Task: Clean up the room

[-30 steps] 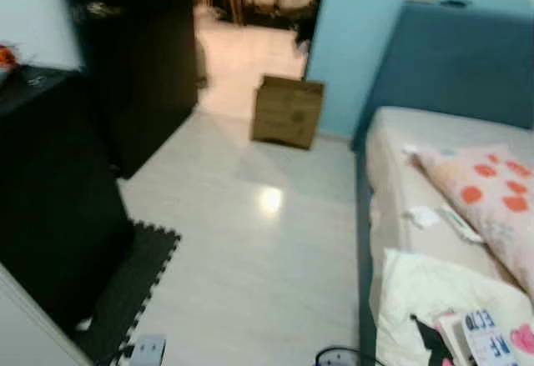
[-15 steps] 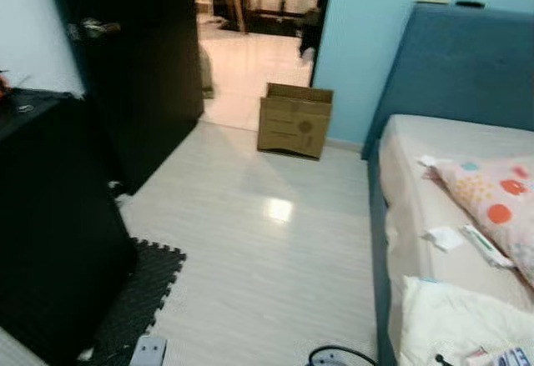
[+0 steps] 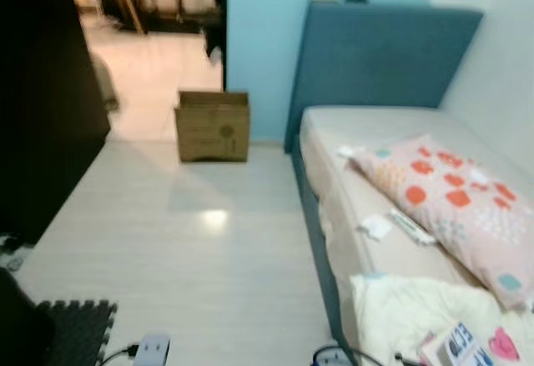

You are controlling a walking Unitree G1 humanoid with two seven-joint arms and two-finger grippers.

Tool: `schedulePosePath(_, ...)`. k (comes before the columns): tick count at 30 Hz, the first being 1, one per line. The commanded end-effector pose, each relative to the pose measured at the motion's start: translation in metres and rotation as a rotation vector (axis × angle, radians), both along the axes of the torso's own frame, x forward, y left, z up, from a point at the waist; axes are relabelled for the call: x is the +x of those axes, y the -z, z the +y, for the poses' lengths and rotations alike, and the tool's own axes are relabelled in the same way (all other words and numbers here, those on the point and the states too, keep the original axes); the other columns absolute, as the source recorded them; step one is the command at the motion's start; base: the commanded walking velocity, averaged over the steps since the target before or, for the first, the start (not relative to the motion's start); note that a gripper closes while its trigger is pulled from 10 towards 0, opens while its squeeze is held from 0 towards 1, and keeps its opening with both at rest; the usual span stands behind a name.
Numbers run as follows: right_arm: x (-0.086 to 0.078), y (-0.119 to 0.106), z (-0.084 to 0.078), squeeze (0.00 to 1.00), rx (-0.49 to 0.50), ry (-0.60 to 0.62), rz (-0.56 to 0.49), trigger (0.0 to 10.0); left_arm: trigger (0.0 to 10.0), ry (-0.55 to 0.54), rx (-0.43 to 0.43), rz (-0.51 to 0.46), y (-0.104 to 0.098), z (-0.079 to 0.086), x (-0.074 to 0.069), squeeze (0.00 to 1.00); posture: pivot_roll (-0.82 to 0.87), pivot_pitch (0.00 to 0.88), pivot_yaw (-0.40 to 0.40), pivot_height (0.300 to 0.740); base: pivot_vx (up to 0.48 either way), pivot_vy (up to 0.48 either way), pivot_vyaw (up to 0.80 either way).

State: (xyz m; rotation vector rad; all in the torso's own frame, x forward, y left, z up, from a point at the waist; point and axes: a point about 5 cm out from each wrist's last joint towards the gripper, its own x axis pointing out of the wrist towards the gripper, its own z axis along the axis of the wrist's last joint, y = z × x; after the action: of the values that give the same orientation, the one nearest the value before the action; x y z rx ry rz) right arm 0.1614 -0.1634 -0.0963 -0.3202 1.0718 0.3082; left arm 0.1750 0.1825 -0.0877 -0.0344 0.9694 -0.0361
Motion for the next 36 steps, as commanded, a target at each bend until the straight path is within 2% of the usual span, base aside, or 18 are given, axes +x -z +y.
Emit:
schedulePosePath(1, -0.0133, 0.0053, -0.0023, 0.00, -0.008, 0.002, 0.050, 10.0, 10.0, 0.005, -0.007, 0.030, 0.0040, -0.0029, -0.0077, 0.00, -0.02, 0.024, -0.011, 0.740, 0.255, 0.000, -0.78)
schedulePosePath(7, -0.0133, 0.0053, -0.0020, 0.00, -0.005, 0.005, 0.047, 10.0, 10.0, 0.005, -0.007, 0.031, 0.0041, -0.0031, -0.0079, 0.00, -0.02, 0.024, -0.011, 0.740, 0.251, 0.000, -0.77)
schedulePosePath(13, -0.0121, 0.0045, -0.0002, 0.00, 0.017, -0.018, 0.036, 10.0, 10.0, 0.006, -0.007, 0.030, 0.0041, -0.0034, -0.0079, 0.00, -0.02, 0.026, -0.011, 0.740, 0.252, 0.000, 0.00)
schedulePosePath(18, -0.0107, 0.0036, -0.0007, 0.00, 0.017, -0.050, 0.026, 10.0, 10.0, 0.006, -0.010, 0.030, 0.0042, -0.0044, -0.0080, 0.00, -0.03, 0.026, -0.010, 0.740, 0.252, 0.000, 0.72)
schedulePosePath(31, -0.0125, 0.0042, -0.0016, 0.00, 0.022, -0.032, 0.028, 10.0, 10.0, 0.007, -0.012, 0.032, 0.0047, -0.0051, -0.0090, 0.00, -0.03, 0.029, -0.011, 0.740, 0.254, 0.000, 0.77)
schedulePosePath(36, -0.0130, 0.0047, -0.0042, 0.00, 0.000, -0.002, 0.032, 10.0, 10.0, 0.009, -0.011, 0.033, 0.0047, -0.0047, -0.0092, 0.00, -0.03, 0.030, -0.009, 0.740, 0.253, 0.000, 0.00)
